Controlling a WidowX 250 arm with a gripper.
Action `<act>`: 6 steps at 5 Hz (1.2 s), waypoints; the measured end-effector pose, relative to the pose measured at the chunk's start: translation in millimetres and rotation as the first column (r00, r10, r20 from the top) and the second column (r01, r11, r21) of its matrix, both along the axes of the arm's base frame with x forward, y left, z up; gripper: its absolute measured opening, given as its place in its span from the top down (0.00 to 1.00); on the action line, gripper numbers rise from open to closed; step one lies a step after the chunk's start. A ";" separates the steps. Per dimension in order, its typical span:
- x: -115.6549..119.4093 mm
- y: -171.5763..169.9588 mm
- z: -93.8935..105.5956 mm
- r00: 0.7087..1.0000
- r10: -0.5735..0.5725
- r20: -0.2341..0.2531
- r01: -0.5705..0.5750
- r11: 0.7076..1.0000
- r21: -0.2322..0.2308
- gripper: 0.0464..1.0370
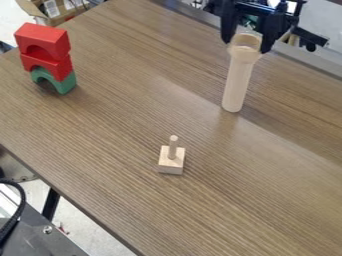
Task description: Fit the ring on the cylinder
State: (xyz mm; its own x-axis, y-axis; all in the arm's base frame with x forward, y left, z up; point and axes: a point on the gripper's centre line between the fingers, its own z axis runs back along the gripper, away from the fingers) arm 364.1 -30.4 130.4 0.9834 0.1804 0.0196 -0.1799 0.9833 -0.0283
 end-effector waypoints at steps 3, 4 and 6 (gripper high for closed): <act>2.2 1.5 -6.4 1.000 -0.013 -0.007 0.013 1.000 0.011 0.31; 3.2 1.9 -7.9 1.000 -0.013 -0.008 0.013 1.000 0.014 0.31; 9.1 2.4 -9.6 1.000 -0.015 0.000 0.015 1.000 0.020 0.31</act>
